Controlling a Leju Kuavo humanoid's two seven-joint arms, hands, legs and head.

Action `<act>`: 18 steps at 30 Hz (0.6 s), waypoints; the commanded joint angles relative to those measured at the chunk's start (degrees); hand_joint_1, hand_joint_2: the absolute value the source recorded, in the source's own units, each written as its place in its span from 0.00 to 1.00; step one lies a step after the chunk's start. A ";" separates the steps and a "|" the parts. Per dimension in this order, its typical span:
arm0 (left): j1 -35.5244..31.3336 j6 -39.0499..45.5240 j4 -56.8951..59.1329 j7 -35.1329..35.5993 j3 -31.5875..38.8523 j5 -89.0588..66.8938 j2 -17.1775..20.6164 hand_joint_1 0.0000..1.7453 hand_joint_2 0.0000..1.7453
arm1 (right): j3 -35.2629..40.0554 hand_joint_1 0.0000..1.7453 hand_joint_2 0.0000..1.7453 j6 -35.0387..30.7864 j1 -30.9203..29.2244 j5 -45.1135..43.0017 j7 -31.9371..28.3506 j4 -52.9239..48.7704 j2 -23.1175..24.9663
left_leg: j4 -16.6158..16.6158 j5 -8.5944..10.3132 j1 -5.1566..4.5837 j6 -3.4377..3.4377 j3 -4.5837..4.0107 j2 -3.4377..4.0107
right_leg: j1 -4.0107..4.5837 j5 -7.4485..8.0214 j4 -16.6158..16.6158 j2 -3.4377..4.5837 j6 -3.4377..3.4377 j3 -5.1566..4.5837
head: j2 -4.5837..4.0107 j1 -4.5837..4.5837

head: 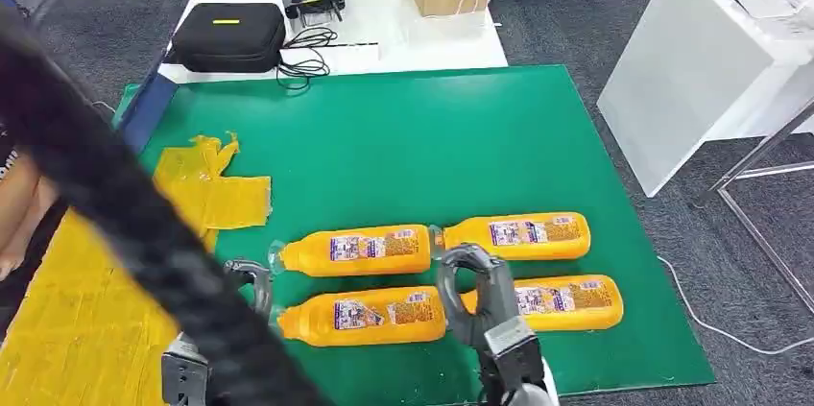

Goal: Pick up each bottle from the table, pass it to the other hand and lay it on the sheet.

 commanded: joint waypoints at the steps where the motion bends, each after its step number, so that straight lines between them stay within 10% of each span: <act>1: -1.20 1.24 -1.12 0.18 -1.59 -0.88 2.09 0.96 1.00 | 4.79 0.77 1.00 -1.30 -5.03 -1.75 0.50 4.00 -1.07 | 0.02 -0.05 0.11 0.01 0.09 -0.03 | 0.13 0.01 -0.11 -0.10 -0.03 0.16 | 0.00 0.00; 2: -0.98 1.26 -1.41 0.20 -1.39 -0.65 2.11 0.00 1.00 | 4.50 0.04 1.00 -1.34 -5.02 -1.86 0.54 3.93 -0.96 | -0.01 -0.01 0.05 -0.01 -0.02 0.09 | 0.08 0.04 -0.07 0.02 -0.02 0.15 | 0.00 0.00; 18: -1.77 -3.82 -3.12 1.14 5.65 1.75 0.64 0.00 1.00 | 12.73 0.00 1.00 -3.51 -23.63 34.00 17.81 19.32 -7.45 | -0.03 0.05 0.03 0.00 -0.03 0.21 | 0.08 0.13 -0.09 0.14 -0.01 0.14 | 0.00 0.00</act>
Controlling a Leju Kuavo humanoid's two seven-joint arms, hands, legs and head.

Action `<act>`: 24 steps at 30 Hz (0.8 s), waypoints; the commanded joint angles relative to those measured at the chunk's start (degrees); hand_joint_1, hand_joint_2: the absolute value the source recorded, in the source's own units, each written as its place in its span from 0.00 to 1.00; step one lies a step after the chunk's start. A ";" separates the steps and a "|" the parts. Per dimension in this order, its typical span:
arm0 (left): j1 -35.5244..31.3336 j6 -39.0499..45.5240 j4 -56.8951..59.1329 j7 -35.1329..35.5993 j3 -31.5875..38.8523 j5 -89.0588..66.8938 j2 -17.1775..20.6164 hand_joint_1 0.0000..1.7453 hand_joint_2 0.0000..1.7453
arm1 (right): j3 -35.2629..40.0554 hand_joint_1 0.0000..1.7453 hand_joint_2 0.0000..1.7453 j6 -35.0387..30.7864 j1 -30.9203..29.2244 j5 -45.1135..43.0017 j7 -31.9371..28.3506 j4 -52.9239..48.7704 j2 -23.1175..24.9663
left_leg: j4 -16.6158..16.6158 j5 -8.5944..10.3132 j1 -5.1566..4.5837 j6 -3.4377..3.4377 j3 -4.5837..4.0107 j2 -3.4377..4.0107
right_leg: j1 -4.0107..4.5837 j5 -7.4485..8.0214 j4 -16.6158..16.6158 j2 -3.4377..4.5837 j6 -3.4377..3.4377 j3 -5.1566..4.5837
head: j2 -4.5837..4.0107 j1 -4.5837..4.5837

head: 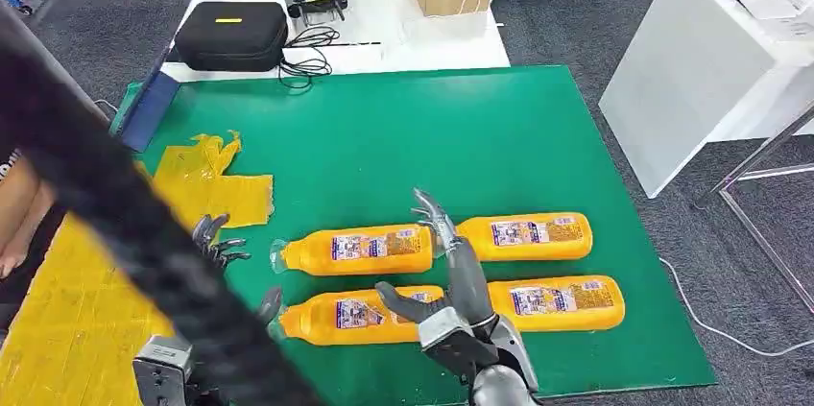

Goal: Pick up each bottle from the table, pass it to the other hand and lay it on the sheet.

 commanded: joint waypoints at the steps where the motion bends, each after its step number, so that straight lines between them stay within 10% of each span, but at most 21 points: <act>1: -2.28 -3.77 0.76 1.26 4.05 0.25 -0.31 0.00 1.00 | 7.07 0.00 1.00 0.53 -16.74 16.25 9.07 16.68 -4.94 | -0.02 0.02 0.05 0.04 0.12 0.30 | 0.05 0.11 -0.09 0.25 -0.02 0.05 | 0.00 0.00; 24: -7.04 -7.73 6.16 2.24 1.65 2.54 -1.00 0.00 1.00 | 15.89 0.00 1.00 12.75 -33.12 23.72 16.72 46.11 -2.00 | 0.00 0.16 0.01 0.01 0.08 0.03 | 0.03 0.11 -0.06 -0.02 0.07 0.10 | 0.00 0.00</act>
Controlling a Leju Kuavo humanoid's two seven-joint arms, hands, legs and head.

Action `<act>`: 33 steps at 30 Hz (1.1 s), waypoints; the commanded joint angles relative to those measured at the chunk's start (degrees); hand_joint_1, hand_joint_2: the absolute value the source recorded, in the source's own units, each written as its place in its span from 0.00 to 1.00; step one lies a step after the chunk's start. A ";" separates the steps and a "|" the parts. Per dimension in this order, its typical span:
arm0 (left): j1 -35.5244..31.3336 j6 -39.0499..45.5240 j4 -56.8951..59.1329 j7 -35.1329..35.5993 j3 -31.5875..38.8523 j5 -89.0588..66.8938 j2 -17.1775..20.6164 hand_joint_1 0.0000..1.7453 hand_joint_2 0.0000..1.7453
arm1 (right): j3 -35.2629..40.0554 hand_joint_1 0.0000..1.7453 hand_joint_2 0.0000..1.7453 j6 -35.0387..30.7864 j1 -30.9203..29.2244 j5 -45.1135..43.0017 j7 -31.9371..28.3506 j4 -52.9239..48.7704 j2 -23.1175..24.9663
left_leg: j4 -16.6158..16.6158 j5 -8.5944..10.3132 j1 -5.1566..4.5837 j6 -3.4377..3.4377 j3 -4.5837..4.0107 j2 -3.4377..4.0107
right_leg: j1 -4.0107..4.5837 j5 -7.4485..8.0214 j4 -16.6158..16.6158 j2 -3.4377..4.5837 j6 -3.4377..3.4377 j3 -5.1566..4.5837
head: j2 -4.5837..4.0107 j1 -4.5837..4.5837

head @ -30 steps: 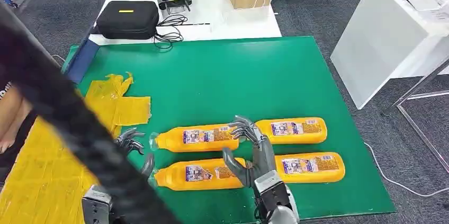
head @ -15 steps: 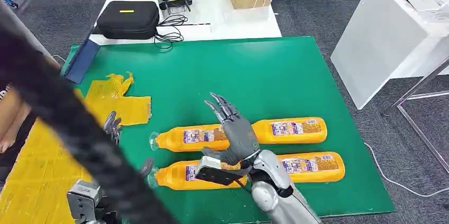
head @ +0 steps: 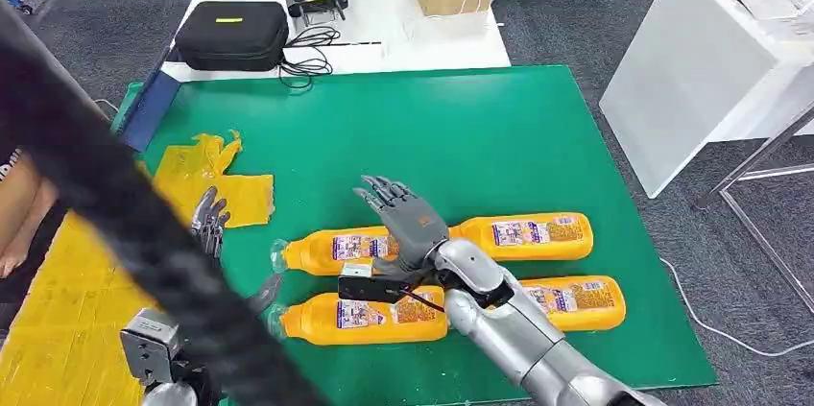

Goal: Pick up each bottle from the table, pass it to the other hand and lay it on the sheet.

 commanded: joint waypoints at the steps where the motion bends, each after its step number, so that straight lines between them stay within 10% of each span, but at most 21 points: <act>1: -3.16 -0.30 5.71 0.38 -0.84 0.93 -0.84 0.00 1.00 | 4.47 0.00 1.00 2.37 -6.95 -1.32 1.13 17.52 1.51 | -0.03 -0.02 0.00 0.00 0.10 0.07 | 0.01 0.01 -0.05 0.02 -0.02 0.09 | 0.00 0.00; 23: -7.44 -1.85 9.94 0.63 -4.66 2.31 -1.36 0.00 1.00 | 6.24 0.00 1.00 -0.78 -13.53 2.07 3.99 34.35 7.41 | 0.00 0.01 -0.01 0.01 0.03 0.01 | -0.01 0.00 -0.01 -0.03 -0.01 0.02 | 0.00 0.00; 24: -7.53 -1.96 10.08 0.62 -4.78 2.55 -1.32 0.00 1.00 | 6.50 0.04 1.00 -1.11 -13.93 2.64 4.19 35.37 7.74 | 0.04 -0.02 0.09 0.00 0.05 0.04 | 0.10 0.02 -0.07 -0.06 -0.05 0.09 | 0.00 0.00; 25: -7.65 -1.95 10.17 0.62 -4.99 2.56 -1.32 0.00 1.00 | 6.05 0.80 1.00 -1.59 -13.95 2.43 3.88 35.92 8.16 | 0.00 0.01 -0.01 0.00 0.04 0.03 | 0.00 -0.01 -0.01 -0.02 -0.02 0.03 | 0.00 0.00; 26: -7.68 -1.94 10.16 0.62 -5.03 2.55 -1.37 0.00 1.00 | 6.09 0.94 1.00 -1.55 -13.83 2.43 3.88 35.97 8.28 | -0.01 0.01 -0.03 0.01 0.05 0.01 | -0.03 -0.01 0.00 -0.03 0.00 0.03 | 0.00 0.00; 33: -8.00 -2.04 11.13 0.76 -5.48 2.85 -1.51 0.00 1.00 | 5.95 0.98 1.00 1.24 -14.71 2.31 4.54 38.35 8.44 | 0.01 0.01 0.04 0.01 0.08 -0.01 | 0.05 0.01 -0.06 -0.07 -0.02 0.10 | 0.00 0.00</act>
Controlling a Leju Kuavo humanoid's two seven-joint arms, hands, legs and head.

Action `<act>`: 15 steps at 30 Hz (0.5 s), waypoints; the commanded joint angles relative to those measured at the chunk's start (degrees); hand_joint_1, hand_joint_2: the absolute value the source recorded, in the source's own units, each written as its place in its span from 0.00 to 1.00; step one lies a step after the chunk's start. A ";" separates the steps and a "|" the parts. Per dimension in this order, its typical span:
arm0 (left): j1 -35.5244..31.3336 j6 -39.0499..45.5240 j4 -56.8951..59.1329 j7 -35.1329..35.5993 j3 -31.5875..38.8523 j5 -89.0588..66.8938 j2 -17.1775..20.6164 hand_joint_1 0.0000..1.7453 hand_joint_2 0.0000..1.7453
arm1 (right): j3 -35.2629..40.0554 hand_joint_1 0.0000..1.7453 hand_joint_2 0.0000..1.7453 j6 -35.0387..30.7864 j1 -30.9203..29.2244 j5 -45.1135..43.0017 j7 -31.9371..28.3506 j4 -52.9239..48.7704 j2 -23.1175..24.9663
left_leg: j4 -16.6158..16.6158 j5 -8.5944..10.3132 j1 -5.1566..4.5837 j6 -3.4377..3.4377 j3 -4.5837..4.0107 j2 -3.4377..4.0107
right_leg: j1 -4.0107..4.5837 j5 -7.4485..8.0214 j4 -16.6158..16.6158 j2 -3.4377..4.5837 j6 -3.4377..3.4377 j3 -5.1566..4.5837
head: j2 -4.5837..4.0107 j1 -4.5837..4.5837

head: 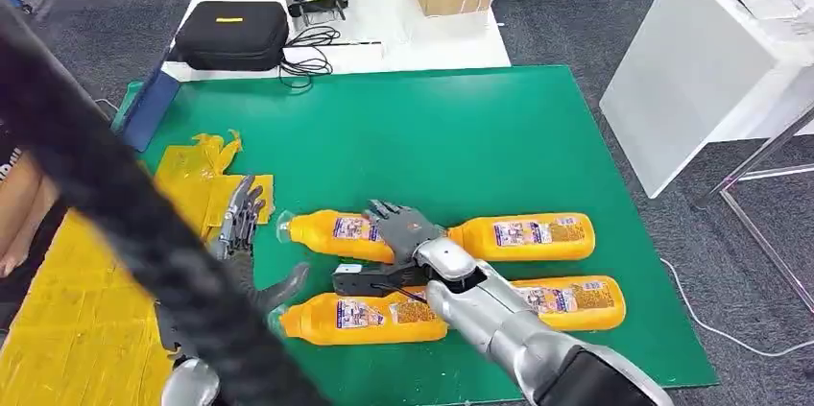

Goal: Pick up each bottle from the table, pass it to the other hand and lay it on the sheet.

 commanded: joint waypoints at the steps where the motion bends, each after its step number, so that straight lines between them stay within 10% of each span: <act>1: -2.59 -0.21 5.01 0.41 -1.36 0.49 -0.40 0.00 1.00 | 1.91 1.00 1.00 2.68 -4.35 -0.20 0.64 9.13 0.60 | 0.00 -0.04 0.05 0.00 0.11 0.01 | 0.07 -0.01 -0.08 -0.07 -0.03 0.16 | 0.00 0.00; 15: -0.80 0.24 3.05 0.57 -1.48 0.38 -0.47 0.00 1.00 | -15.29 1.00 1.00 -18.58 11.13 -13.85 -9.19 -20.43 -0.85 | 0.01 -0.06 0.04 0.01 0.07 -0.11 | 0.05 -0.07 -0.06 -0.17 -0.01 0.15 | 0.00 0.00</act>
